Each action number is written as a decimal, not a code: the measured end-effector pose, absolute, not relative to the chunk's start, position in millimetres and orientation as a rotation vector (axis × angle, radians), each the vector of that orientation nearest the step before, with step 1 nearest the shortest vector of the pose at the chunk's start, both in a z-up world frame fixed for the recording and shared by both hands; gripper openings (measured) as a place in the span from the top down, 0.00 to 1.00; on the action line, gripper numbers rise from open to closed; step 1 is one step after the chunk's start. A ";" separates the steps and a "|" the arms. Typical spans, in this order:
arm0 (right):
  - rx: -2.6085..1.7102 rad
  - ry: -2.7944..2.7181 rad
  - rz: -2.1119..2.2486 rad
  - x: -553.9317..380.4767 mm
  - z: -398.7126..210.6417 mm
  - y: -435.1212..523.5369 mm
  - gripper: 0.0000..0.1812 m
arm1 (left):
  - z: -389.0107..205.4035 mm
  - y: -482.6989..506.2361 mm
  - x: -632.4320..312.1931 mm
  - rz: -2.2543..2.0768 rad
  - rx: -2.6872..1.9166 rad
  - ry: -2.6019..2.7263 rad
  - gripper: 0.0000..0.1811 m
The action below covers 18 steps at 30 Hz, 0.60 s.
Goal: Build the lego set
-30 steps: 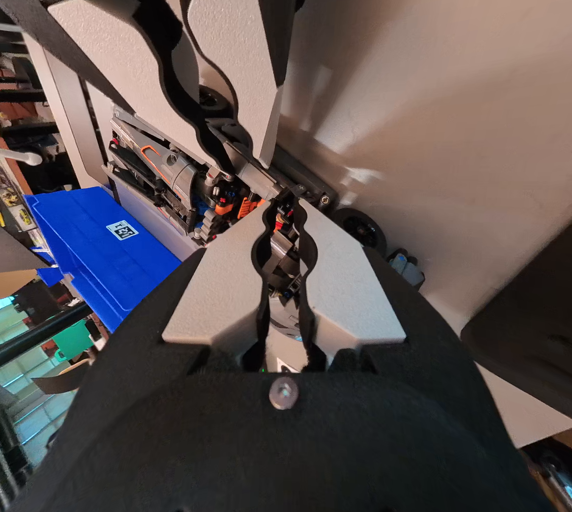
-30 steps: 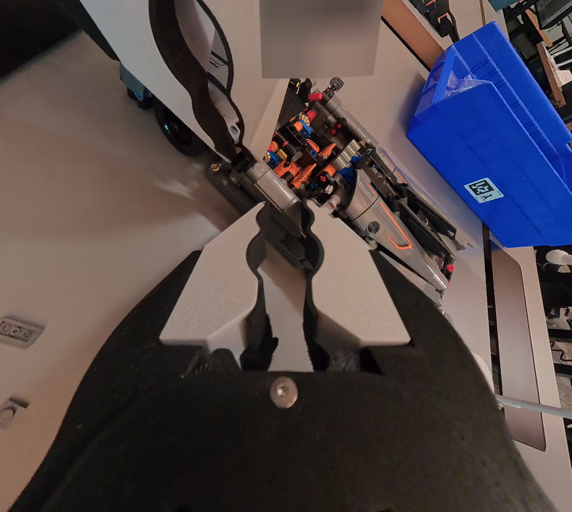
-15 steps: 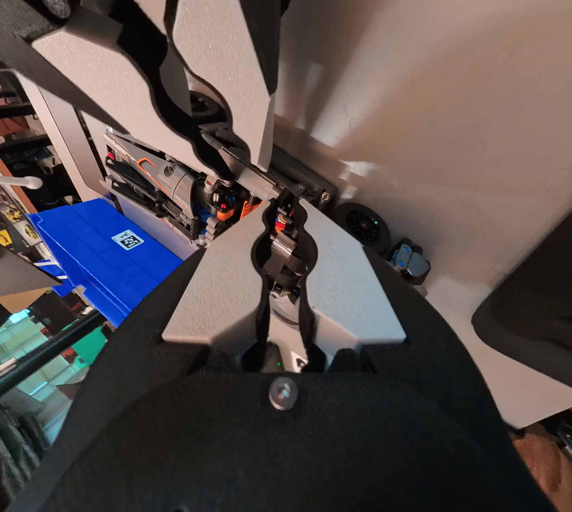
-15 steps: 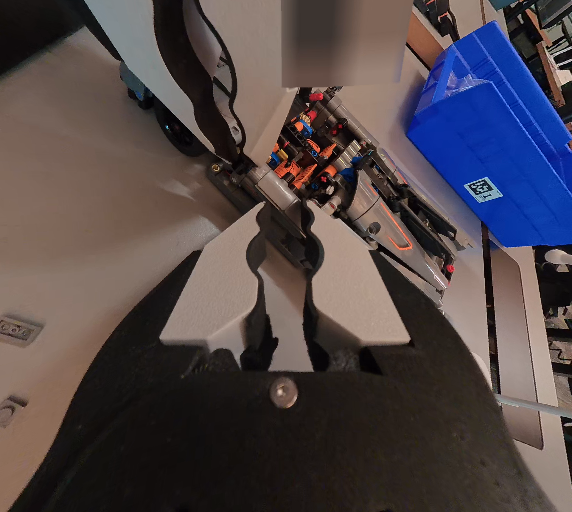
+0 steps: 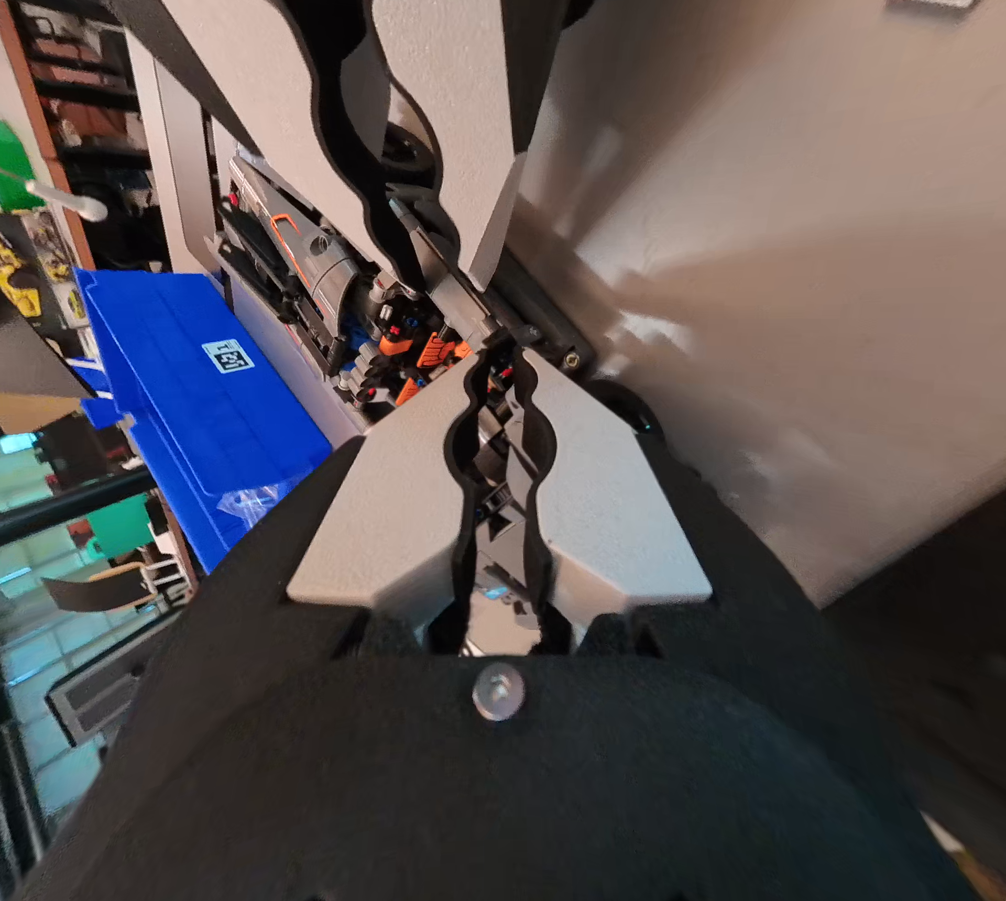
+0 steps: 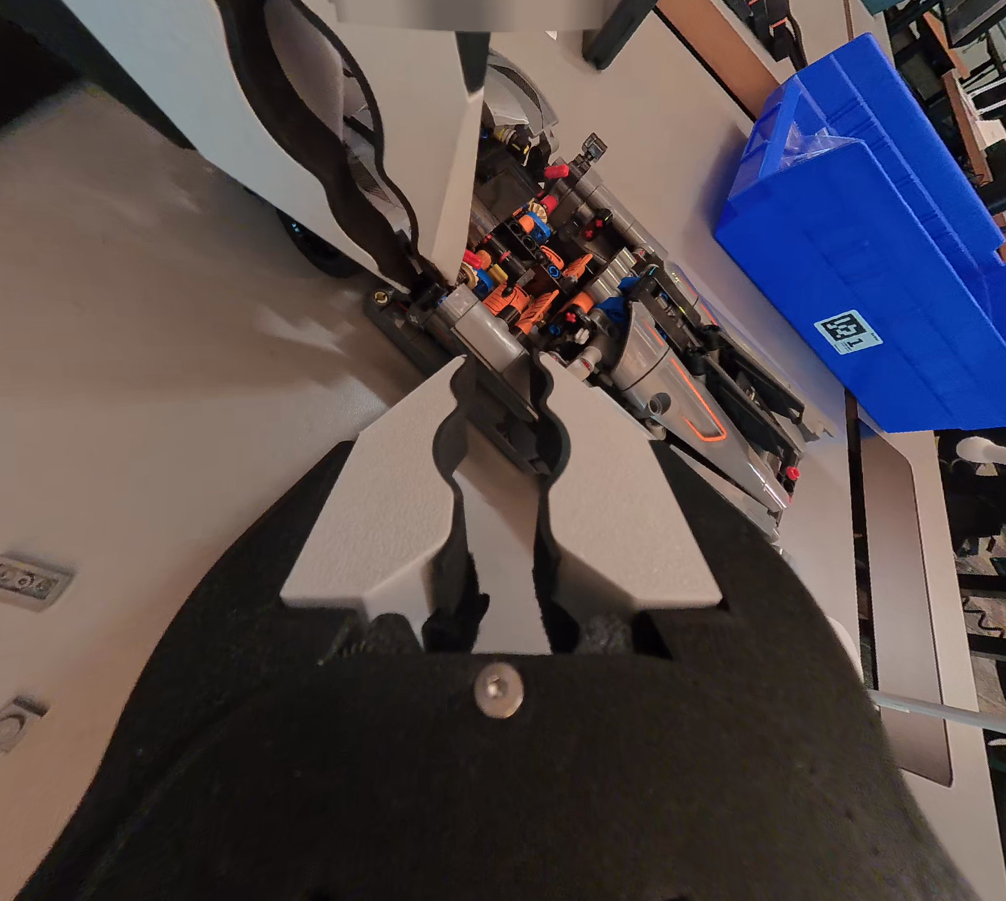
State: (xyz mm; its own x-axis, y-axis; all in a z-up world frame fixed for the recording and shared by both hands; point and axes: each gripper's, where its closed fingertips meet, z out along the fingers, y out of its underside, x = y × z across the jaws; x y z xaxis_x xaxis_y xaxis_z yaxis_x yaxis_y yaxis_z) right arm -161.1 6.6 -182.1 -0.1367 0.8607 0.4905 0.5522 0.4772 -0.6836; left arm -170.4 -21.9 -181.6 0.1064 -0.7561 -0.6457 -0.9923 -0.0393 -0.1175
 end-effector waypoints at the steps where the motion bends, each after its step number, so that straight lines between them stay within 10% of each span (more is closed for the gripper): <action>1: -1.191 -1.816 0.427 -161.2 -181.8 6.5 0.90 | -179.9 -21.0 -170.0 0.565 -1.835 1.731 0.95; 18: -1.195 -1.816 0.434 -160.6 -182.5 7.8 0.90 | -183.3 -18.5 -164.8 0.677 -1.617 2.211 0.95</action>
